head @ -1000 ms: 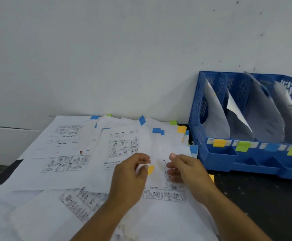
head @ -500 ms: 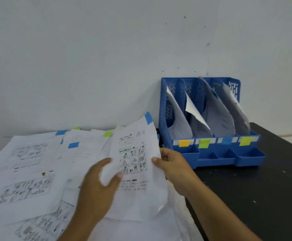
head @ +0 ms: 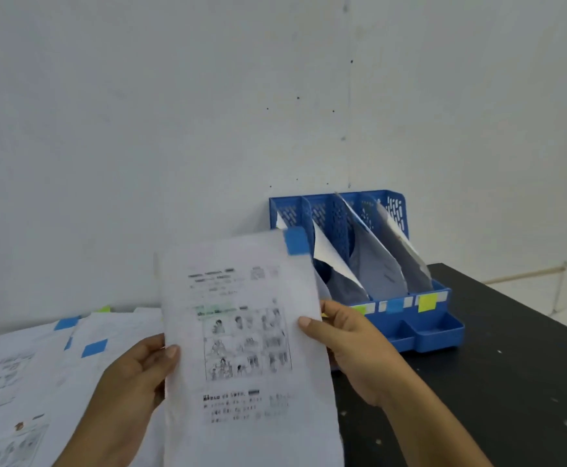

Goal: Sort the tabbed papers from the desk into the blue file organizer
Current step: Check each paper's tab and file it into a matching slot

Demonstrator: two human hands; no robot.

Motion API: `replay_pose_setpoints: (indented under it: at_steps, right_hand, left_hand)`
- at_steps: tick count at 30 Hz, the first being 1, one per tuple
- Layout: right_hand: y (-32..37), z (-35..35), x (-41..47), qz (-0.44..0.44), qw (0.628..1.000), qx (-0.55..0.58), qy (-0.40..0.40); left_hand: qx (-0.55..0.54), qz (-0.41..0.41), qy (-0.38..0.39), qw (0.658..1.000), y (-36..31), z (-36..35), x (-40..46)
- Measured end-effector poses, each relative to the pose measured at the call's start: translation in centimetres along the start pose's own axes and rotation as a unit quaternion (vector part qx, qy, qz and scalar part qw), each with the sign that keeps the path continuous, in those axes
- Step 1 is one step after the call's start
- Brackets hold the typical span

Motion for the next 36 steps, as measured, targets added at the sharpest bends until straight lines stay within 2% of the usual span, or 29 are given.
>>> replay_pose_setpoints:
  at_steps: [3, 7, 11, 15, 21, 26, 30, 36]
  right_hand:
    - [1.8, 2.6, -0.3, 0.045, 0.996, -0.039, -0.064]
    - [3.8, 5.8, -1.0, 0.066, 0.988, -0.093, -0.105]
    - [7.0, 9.4, -2.1, 0.113, 0.973, -0.088, -0.181]
    - [11.8, 15.4, -4.1, 0.190, 0.928, -0.017, -0.321]
    - [18.7, 21.9, -6.2, 0.291, 0.846, 0.071, -0.442]
    - [22.6, 23.0, -5.5, 0.354, 0.797, 0.042, -0.487]
    - [24.1, 22.7, -3.5, 0.378, 0.770, -0.025, -0.513]
    - [25.1, 20.4, -1.4, 0.417, 0.740, -0.144, -0.508]
  left_hand:
    - [0.022, -0.032, 0.028, 0.999, -1.0, -1.8, -0.2]
    - [0.018, -0.057, 0.054, 0.997, -2.5, -4.8, -0.4]
    - [0.023, -0.094, 0.086, 0.992, -4.5, -8.6, -1.3]
    - [0.015, -0.126, 0.084, 0.988, -6.6, -12.9, -1.6]
    - [-0.007, -0.153, 0.069, 0.986, -9.0, -19.9, -1.7]
    - [0.006, -0.117, 0.105, 0.987, -9.9, -26.8, -2.1]
    - [0.040, -0.072, 0.115, 0.990, -9.4, -31.4, -0.9]
    - [0.085, -0.126, 0.081, 0.985, -10.5, -33.9, 1.3]
Point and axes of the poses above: each hand's wrist, its own x-axis towards the middle knuckle, its own z-axis out of the back of the hand, y = z × x, the point moved 9 cm from there along x, towards the middle knuckle, and after that the axes turned 9 degrees about -y, right-handed, at the moved point
